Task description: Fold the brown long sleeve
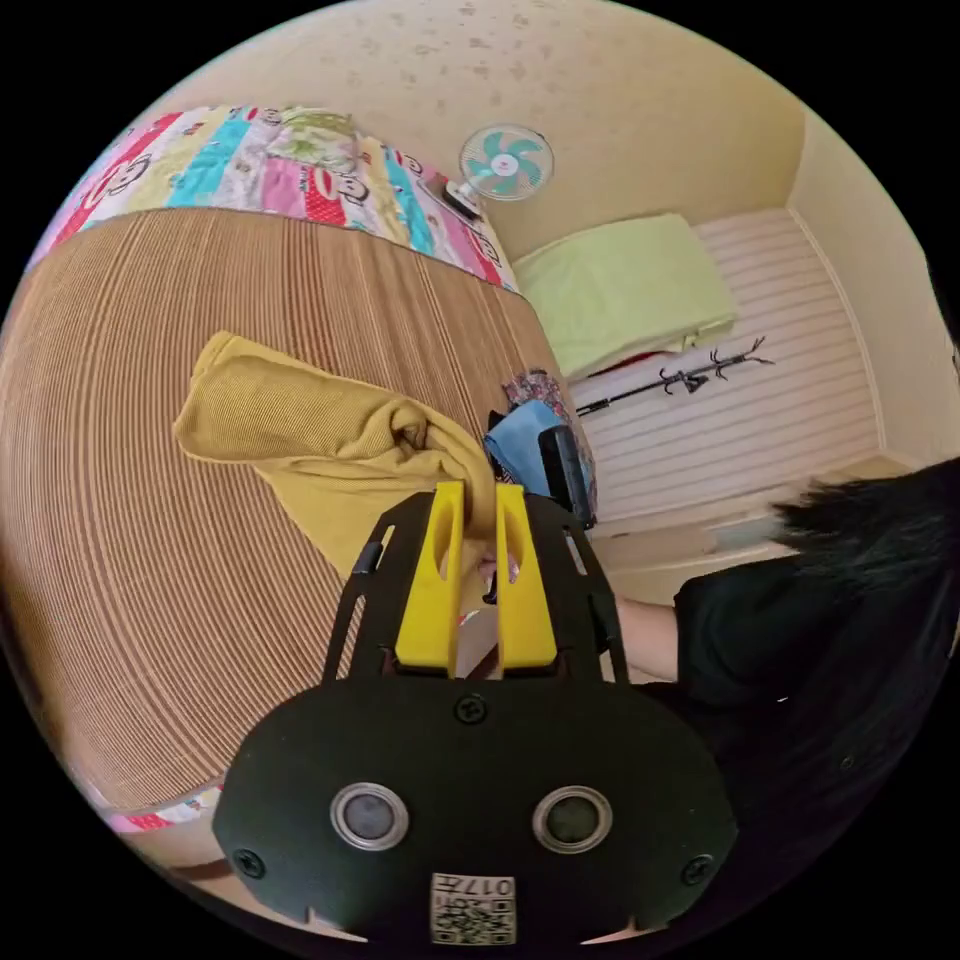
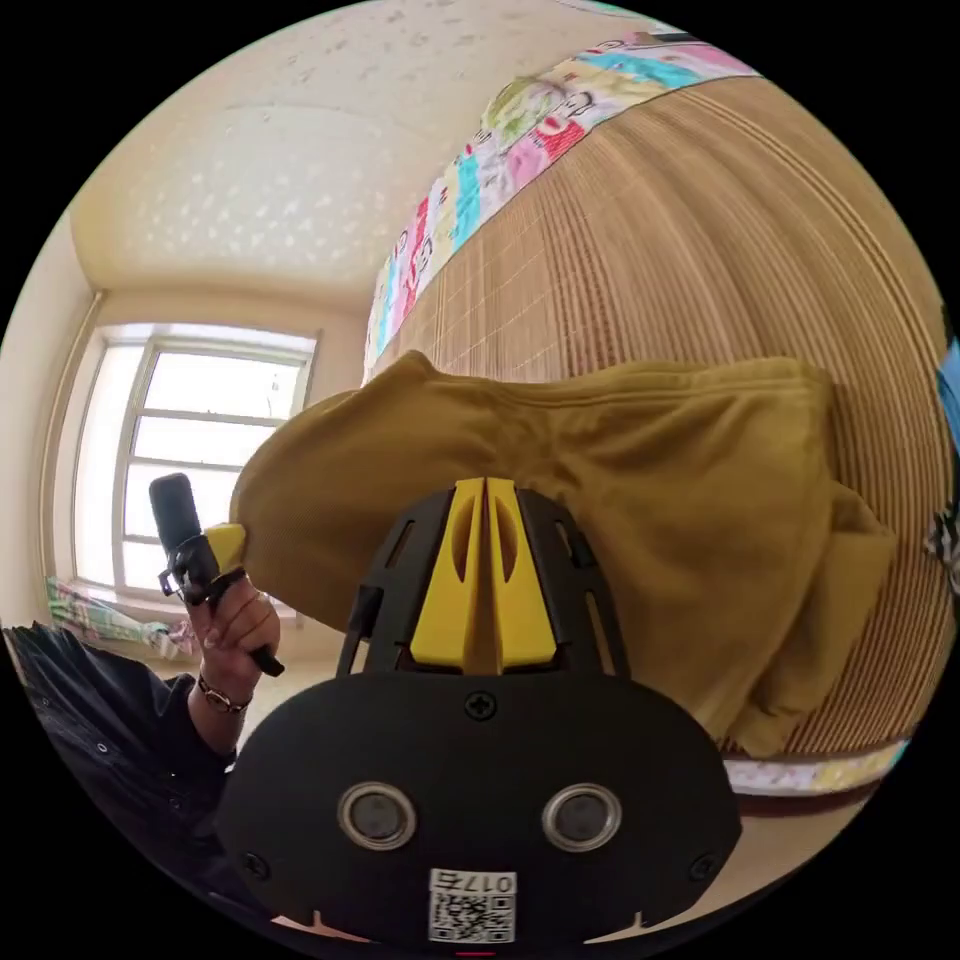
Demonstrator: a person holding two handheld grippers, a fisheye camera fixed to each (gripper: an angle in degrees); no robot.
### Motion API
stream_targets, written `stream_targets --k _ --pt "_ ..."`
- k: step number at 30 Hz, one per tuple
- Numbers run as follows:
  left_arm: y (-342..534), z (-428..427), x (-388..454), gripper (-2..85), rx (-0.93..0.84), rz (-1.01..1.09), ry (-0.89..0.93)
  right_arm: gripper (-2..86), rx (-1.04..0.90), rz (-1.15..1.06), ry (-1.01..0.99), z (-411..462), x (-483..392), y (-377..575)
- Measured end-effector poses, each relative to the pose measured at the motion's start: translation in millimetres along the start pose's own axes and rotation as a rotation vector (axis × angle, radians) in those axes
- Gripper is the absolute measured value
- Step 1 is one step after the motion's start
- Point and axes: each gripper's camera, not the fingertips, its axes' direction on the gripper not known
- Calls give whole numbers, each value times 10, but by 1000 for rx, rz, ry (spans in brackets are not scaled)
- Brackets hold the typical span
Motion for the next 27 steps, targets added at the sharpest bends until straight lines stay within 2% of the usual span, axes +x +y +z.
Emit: stream_targets --k 2,5,6,9,12,14,15,18,20,22,24,27 --pt "-124 616 629 60 -164 233 29 7 104 149 56 -654 406 429" --pt "63 1439 1108 83 -414 383 76 9 101 344 140 -1209 963 1040" --pt "118 1534 1157 84 -447 399 83 10 98 381 149 -1300 1053 1167" --pt "326 1539 1141 101 -418 371 102 20 80 500 134 -1608 1335 1734" --pt "393 1252 630 141 -300 128 -5 45 69 553 49 -1633 1431 2131" --pt "463 1128 23 173 -254 -135 -113 96 92 577 -110 -1478 1483 2322" --pt "489 1145 -120 173 -262 -192 -118 110 99 586 -163 -1417 1505 2355" --pt "691 1563 -690 150 -458 -393 -34 180 144 675 -430 -1018 1655 2493" --pt "909 1905 -823 79 -614 -478 91 220 180 742 -608 -683 1749 2560" --pt "1058 1981 -771 63 -644 -547 203 242 192 758 -682 -488 1783 2556" --pt "1152 1969 -525 59 -663 -521 305 256 229 747 -740 -371 1807 2517" --pt "1216 1751 91 56 -660 -398 410 245 441 657 -1005 -318 1823 2408"
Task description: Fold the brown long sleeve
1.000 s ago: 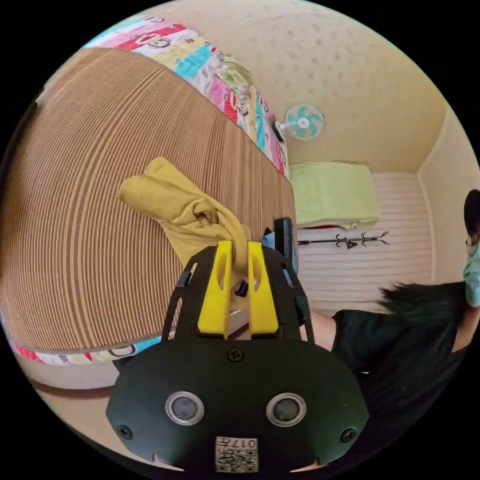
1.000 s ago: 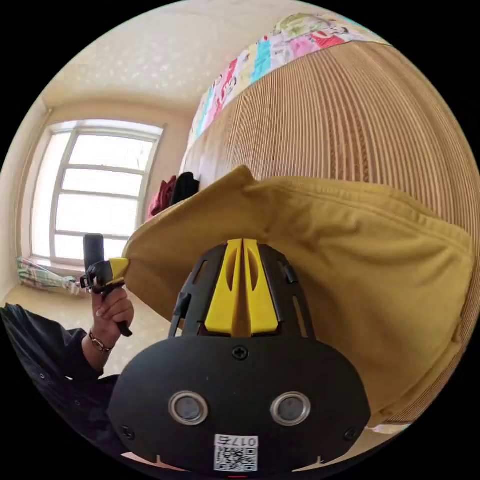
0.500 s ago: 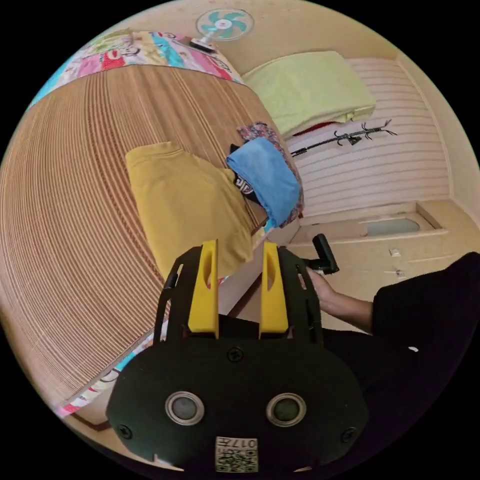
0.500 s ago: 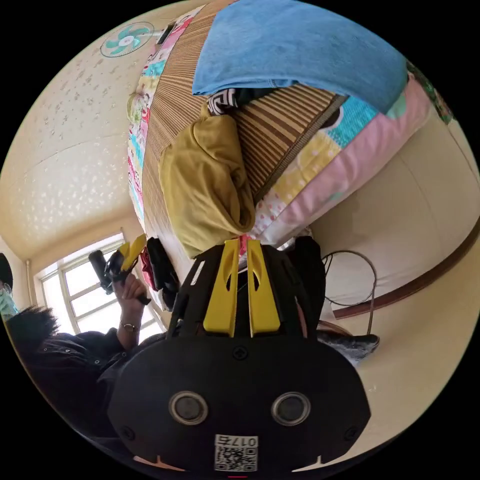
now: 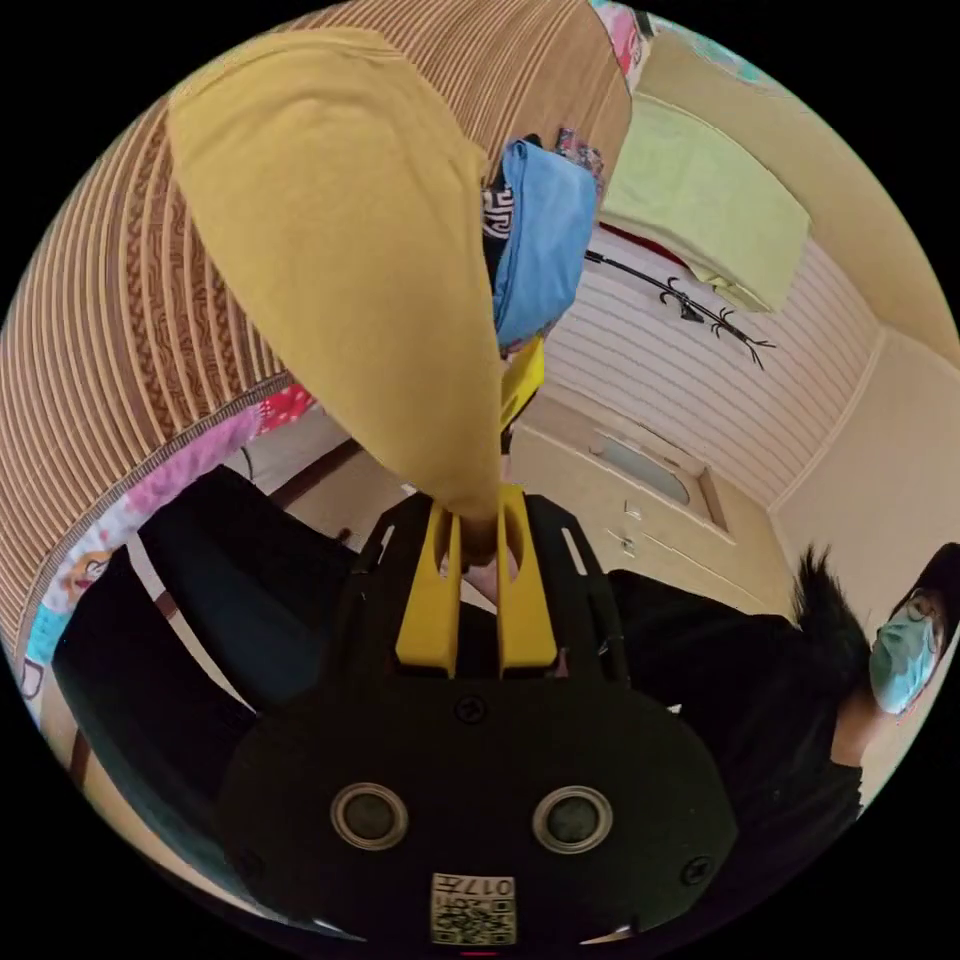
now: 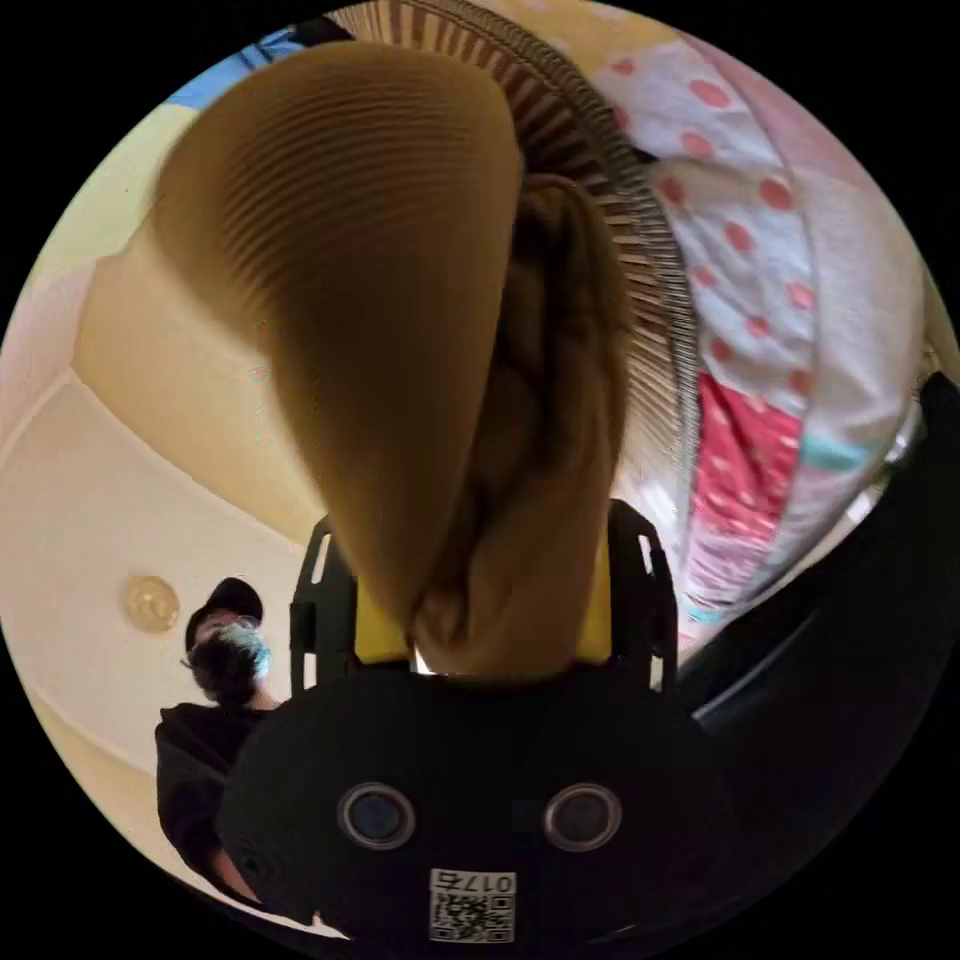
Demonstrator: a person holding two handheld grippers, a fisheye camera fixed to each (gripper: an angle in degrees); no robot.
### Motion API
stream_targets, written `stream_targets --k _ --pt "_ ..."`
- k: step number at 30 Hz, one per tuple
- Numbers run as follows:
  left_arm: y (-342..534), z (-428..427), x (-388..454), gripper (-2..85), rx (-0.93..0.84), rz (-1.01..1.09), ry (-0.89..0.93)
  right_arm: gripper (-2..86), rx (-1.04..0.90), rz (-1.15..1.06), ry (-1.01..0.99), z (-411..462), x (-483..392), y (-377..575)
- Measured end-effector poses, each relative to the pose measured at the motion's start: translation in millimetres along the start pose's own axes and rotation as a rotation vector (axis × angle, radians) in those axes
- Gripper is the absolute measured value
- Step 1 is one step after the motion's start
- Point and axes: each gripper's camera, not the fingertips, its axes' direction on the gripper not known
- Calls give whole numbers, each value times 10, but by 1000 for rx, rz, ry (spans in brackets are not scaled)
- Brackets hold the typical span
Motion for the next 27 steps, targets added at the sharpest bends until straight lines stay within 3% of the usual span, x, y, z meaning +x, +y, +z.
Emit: stream_targets --k 1,5,9,12,15,18,20,22,27 --pt "130 44 219 56 -17 41 -24 231 -4 -11 -60 65 -48 -38" --pt "514 -107 958 66 70 224 -201 189 -219 -267 24 511 -709 -101" --pt "786 -317 1488 84 52 440 -176 154 -381 -520 64 810 -1610 -217" --pt "1142 -625 1630 94 113 516 -223 124 -444 -661 216 810 -2288 -336" --pt "1541 -996 1437 100 191 471 -320 92 -343 -635 464 434 -2586 -574" --pt "2066 -1455 1022 101 293 361 -324 60 33 -389 771 -454 -2525 -625" --pt "2596 -1861 665 101 404 272 -330 28 406 -228 933 -946 -2446 -95" --pt "3061 -2205 425 101 520 199 -387 15 482 -277 1010 -861 -2354 342" --pt "4336 -3252 -91 118 894 -50 -606 5 258 -331 1264 225 -1487 1032"
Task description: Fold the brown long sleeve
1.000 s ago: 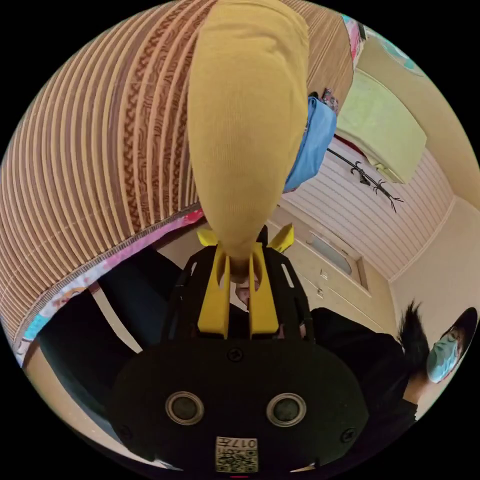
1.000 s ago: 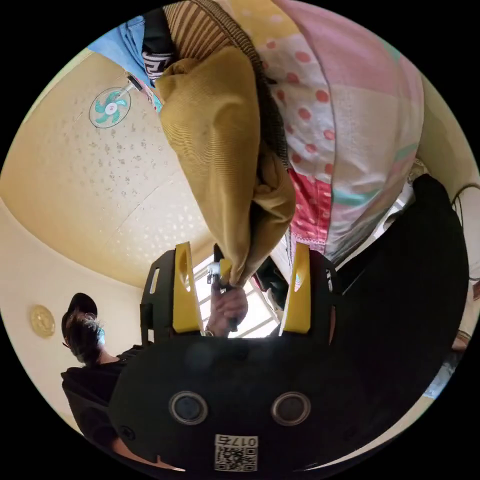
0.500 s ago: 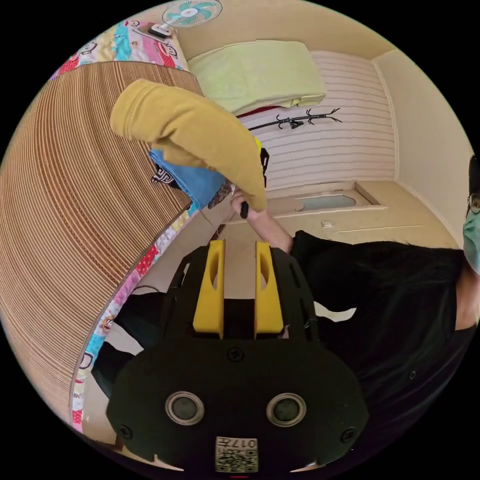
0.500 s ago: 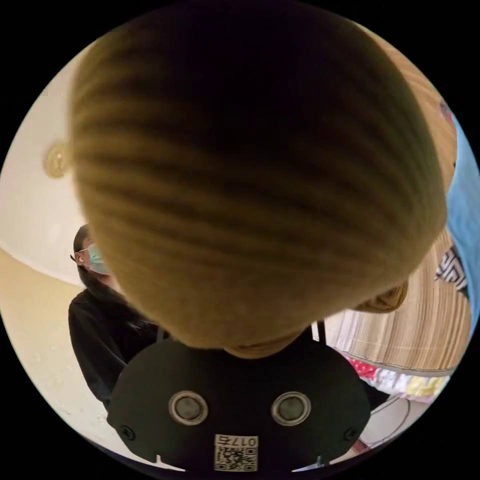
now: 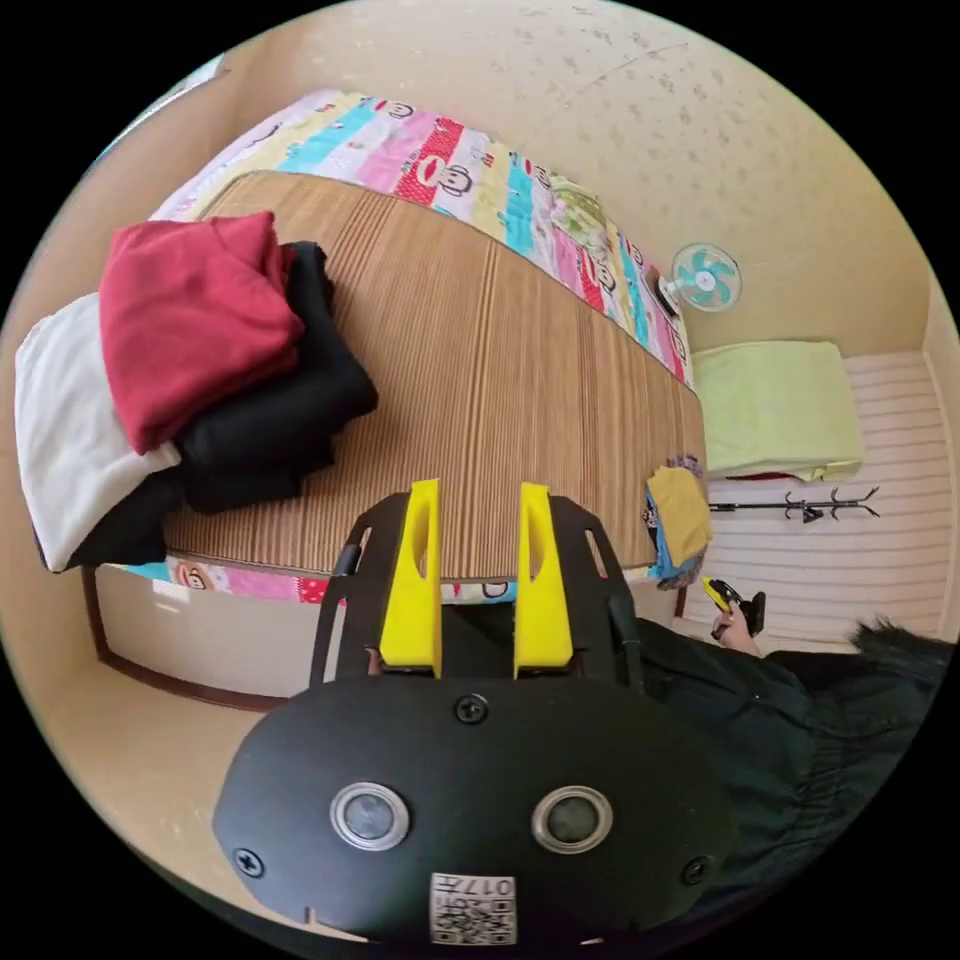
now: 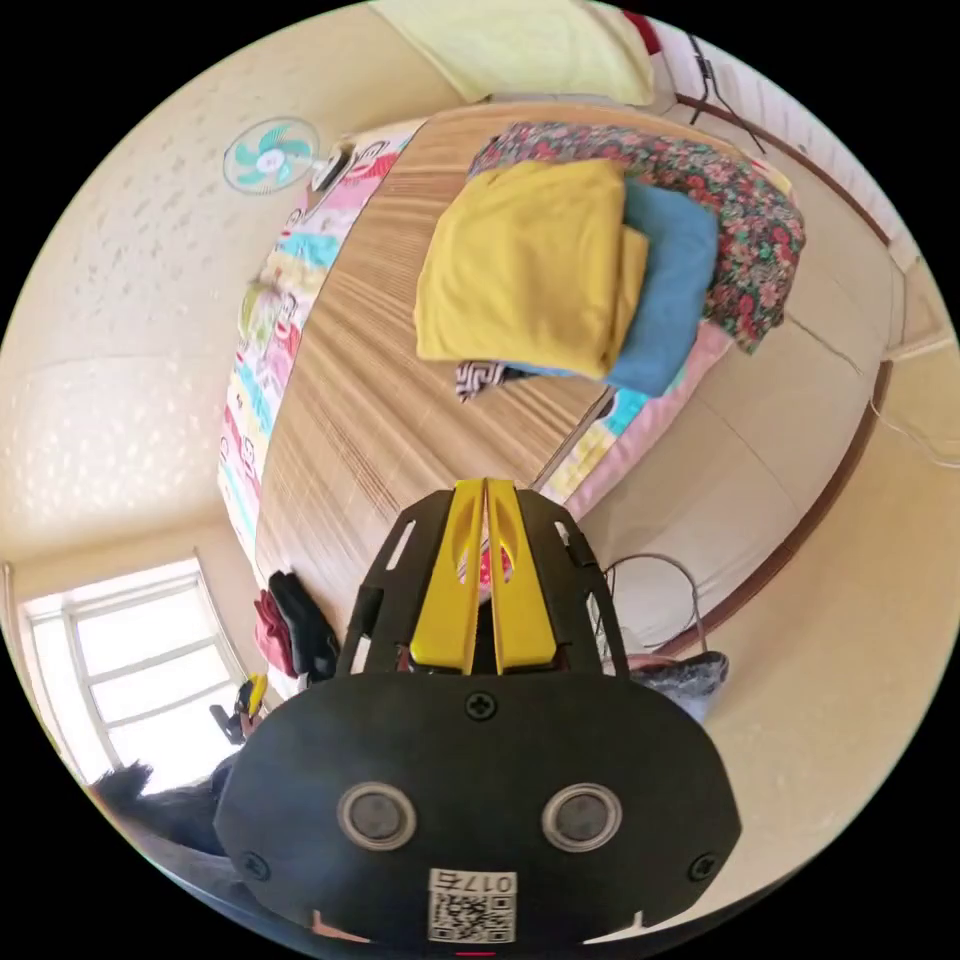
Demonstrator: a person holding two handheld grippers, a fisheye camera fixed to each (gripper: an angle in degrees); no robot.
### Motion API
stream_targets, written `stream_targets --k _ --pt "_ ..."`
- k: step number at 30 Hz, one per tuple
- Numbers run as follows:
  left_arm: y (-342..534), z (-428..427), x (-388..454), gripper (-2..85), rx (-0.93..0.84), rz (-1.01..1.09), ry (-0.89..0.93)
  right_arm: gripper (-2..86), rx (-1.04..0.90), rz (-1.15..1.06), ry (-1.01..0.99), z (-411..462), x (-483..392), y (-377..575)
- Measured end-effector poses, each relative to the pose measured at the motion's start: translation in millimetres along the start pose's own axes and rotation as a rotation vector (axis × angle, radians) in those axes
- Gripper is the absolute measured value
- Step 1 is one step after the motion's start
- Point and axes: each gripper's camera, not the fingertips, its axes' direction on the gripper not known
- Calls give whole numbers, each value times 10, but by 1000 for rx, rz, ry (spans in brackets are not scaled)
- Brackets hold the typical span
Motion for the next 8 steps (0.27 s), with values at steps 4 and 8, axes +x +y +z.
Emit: stream_targets --k 4,8 --pt "-314 -594 -895 137 151 -127 -139 4 -164 -119 -160 980 -844 559" --pt "-1027 -579 -1499 145 137 -175 -156 3 -242 -229 -393 1528 -1683 1029"
